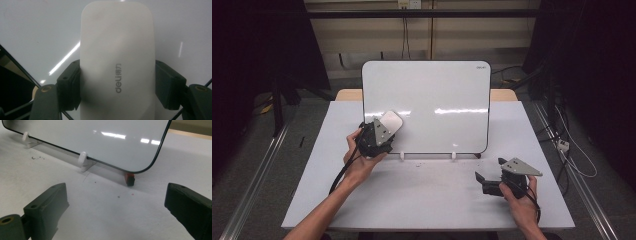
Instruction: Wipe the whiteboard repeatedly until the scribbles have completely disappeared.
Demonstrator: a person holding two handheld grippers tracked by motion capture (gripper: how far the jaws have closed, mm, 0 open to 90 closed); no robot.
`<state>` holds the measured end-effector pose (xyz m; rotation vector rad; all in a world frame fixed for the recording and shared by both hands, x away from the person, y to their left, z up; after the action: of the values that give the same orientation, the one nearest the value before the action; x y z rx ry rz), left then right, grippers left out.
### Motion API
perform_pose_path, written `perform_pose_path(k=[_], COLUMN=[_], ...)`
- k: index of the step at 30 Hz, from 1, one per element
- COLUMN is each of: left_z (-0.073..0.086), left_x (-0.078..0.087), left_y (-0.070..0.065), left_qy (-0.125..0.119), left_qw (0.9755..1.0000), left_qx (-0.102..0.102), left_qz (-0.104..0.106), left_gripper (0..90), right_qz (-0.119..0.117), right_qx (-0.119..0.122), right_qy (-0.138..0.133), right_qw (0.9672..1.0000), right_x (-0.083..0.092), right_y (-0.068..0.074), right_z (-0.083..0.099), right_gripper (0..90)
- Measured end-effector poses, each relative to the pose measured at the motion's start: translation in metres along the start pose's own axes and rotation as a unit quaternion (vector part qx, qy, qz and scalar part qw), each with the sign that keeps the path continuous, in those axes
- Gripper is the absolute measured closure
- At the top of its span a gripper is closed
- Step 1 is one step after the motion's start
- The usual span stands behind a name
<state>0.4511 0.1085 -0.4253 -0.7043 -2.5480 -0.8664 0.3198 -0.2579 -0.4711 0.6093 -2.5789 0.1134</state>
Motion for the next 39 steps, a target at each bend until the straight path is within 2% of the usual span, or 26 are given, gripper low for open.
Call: perform_pose_path(k=[5, 7, 9, 12, 18, 19, 21, 23, 26, 27, 30, 35, 36, 37, 39], left_z=[0.0, 0.0, 0.001, 0.001, 0.0, 0.0, -0.001, -0.002, -0.004, -0.004, -0.006, -0.004, -0.002, -0.001, 0.003], left_x=[0.002, 0.002, 0.003, 0.006, 0.018, 0.02, 0.022, 0.024, 0.029, 0.032, 0.039, 0.049, 0.052, 0.053, 0.056], left_y=[0.004, 0.006, 0.008, 0.012, 0.021, 0.023, 0.023, 0.023, 0.023, 0.024, 0.025, 0.029, 0.031, 0.032, 0.034], left_qy=[0.014, 0.006, 0.01, 0.005, -0.018, -0.017, -0.027, -0.026, -0.037, -0.034, -0.041, -0.056, -0.05, -0.058, -0.056], left_qw=[0.9995, 0.9994, 0.999, 0.9984, 0.9977, 0.9981, 0.9973, 0.9977, 0.9973, 0.9977, 0.9971, 0.9946, 0.9947, 0.9932, 0.9927], left_qx=[0.016, 0.027, 0.03, 0.045, 0.059, 0.051, 0.062, 0.055, 0.06, 0.055, 0.061, 0.088, 0.089, 0.1, 0.106], left_qz=[0.022, 0.023, 0.032, 0.034, 0.029, 0.029, 0.028, 0.029, 0.021, 0.024, 0.019, 0.008, 0.011, 0.006, 0.008], left_gripper=[31.3, 31.3, 31.3, 31.3, 31.3, 31.2, 31.2, 31.2, 31.2, 31.2, 31.2, 31.2, 31.2, 31.2, 31.2], right_qz=[0.0, 0.0, 0.002, 0.002, 0.002, 0.003, 0.004, 0.004, 0.002, 0.002, 0.003, 0.0, -0.001, -0.002, -0.002], right_qx=[0.001, 0.001, -0.001, -0.001, 0.0, -0.001, -0.002, -0.003, -0.001, -0.002, -0.002, -0.001, 0.0, 0.001, 0.001], right_qy=[0.0, -0.001, -0.001, 0.0, 0.001, 0.001, 0.001, 0.001, 0.0, 0.001, -0.002, -0.001, -0.002, -0.003, -0.003], right_qw=[1.0, 1.0, 1.0, 1.0, 1.0, 1.0, 1.0, 1.0, 1.0, 1.0, 1.0, 1.0, 1.0, 1.0, 1.0], right_x=[0.0, 0.001, 0.001, 0.001, 0.0, 0.0, -0.001, -0.001, -0.001, -0.001, 0.0, 0.0, 0.0, 0.0, 0.0], right_y=[0.0, -0.001, -0.001, -0.001, 0.001, 0.001, 0.0, 0.0, 0.001, 0.001, 0.0, 0.001, 0.001, 0.002, 0.002], right_z=[0.0, 0.0, 0.0, 0.0, -0.001, -0.001, -0.001, -0.001, -0.001, -0.001, -0.001, -0.001, -0.001, -0.001, -0.002], right_gripper=[4.6, 4.6, 4.6, 4.5, 4.6, 4.6, 4.5, 4.5, 4.6, 4.6, 4.6, 4.6, 4.6, 4.6, 4.6])
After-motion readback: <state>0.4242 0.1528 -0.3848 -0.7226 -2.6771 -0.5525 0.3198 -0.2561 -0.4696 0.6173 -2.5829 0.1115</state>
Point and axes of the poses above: each handheld gripper's, and its own axes: x roughly backward along the jaws, z roughly out of its underside, y roughly to its left, the point moved 4 cm from there along -x, roughly forward along the jaws, and after that the axes turned 2 degrees about -z, right-handed, at the moved point
